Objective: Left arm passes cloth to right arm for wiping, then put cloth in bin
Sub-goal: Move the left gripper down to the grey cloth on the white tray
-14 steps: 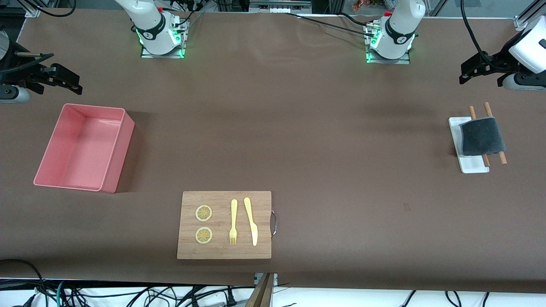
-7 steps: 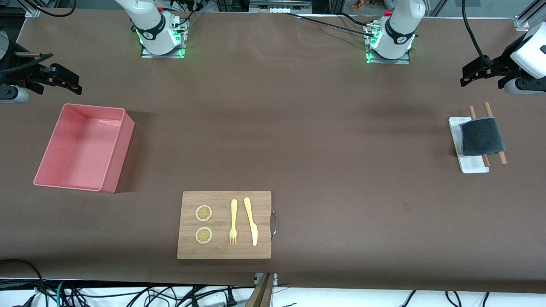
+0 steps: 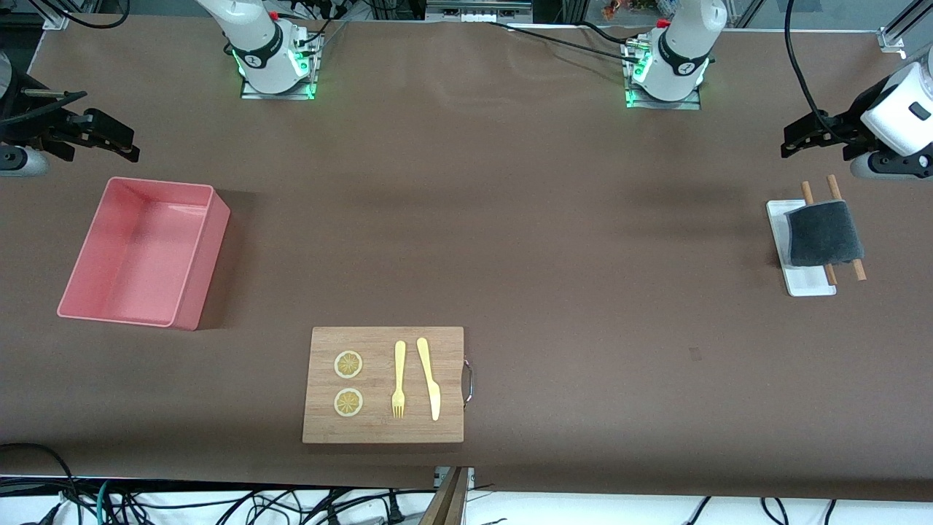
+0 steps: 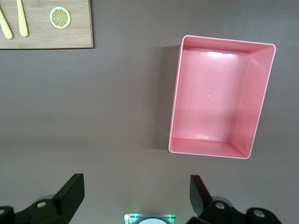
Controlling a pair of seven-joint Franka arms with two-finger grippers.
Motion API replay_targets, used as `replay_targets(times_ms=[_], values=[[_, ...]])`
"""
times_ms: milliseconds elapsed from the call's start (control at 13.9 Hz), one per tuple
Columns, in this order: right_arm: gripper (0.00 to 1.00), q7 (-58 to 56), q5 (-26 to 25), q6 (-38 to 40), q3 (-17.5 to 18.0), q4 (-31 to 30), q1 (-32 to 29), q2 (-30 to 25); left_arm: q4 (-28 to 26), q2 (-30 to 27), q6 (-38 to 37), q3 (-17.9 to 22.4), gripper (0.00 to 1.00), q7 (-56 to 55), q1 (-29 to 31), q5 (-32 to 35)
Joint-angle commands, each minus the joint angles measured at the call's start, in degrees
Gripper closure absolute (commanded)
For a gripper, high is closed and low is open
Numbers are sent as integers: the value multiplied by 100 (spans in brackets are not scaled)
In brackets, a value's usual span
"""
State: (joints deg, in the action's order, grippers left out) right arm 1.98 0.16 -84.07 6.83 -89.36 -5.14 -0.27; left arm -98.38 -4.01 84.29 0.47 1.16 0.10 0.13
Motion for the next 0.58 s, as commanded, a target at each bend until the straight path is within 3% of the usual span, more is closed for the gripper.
replay_targets(times_ms=[0,505], values=[[0,-22,107,101,-6,173,-31,80,-23,6,61,-12,0,16,43,-74],[0,-5,116,75,-32,173,-31,80,-32,67,61,-4,0,191,245,-83]])
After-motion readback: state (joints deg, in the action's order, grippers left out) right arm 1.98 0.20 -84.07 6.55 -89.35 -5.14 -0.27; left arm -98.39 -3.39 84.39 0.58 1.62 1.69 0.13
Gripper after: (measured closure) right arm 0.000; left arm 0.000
